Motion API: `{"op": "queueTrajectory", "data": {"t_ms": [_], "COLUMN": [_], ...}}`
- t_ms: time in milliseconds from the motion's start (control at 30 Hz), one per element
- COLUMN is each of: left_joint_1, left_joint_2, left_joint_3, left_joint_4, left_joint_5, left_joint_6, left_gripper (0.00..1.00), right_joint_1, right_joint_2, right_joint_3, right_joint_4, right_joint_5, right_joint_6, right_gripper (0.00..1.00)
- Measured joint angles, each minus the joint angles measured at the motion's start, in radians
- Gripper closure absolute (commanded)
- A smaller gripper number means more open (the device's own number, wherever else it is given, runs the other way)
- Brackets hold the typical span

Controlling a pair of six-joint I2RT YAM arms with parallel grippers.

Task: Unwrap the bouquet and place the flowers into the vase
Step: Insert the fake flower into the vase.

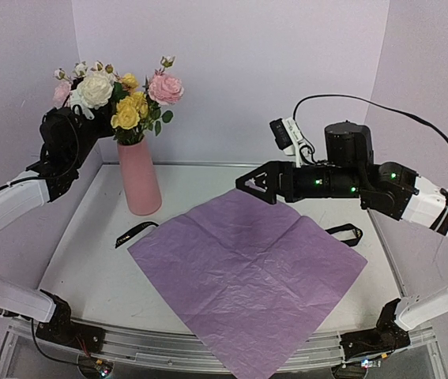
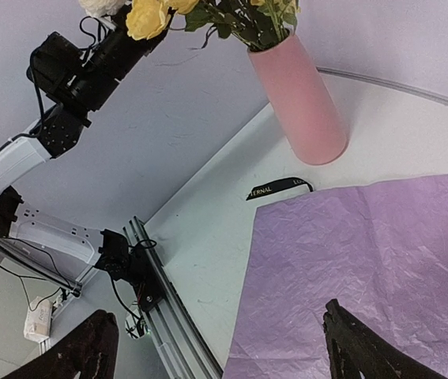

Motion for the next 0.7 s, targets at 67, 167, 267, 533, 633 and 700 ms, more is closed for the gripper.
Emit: {"op": "queueTrajectory", "data": {"t_ms": [67,167,267,533,633,700], "left_joint_1": [0.000,0.000,0.000,0.000,0.000,0.000], "left_joint_2": [0.002,0.002,0.002,0.008,0.004,-0.002], "left_joint_3": [0.000,-0.005,-0.024,-0.054,-0.062,-0.077], "left_joint_4": [0.003,0.009,0.017,-0.012,-0.012,-0.011], "left_joint_5": [0.001,0.004,0.006,0.009,0.009,0.007], "left_joint_6": [-0.005,-0.018,-0.031,-0.061,-0.076,-0.088], "left_gripper": [0.90,0.86,0.72,0.49,0.42,0.39], "right_joint_1": [0.000,0.000,0.000,0.000,0.000,0.000], "right_joint_2": [-0.002,-0.005,-0.007,-0.009,-0.009,-0.009], "right_joint_3": [-0.006,-0.015,-0.021,-0.023,-0.023,-0.023], "right_joint_4": [-0.001,-0.001,-0.005,-0.007,-0.007,-0.007], "right_joint_5": [0.000,0.000,0.000,0.001,0.001,0.001], "right_joint_6": [0.000,0.004,0.005,0.006,0.005,0.005], "right_gripper": [0.09,0.09,0.09,0.09,0.09,0.09]}}
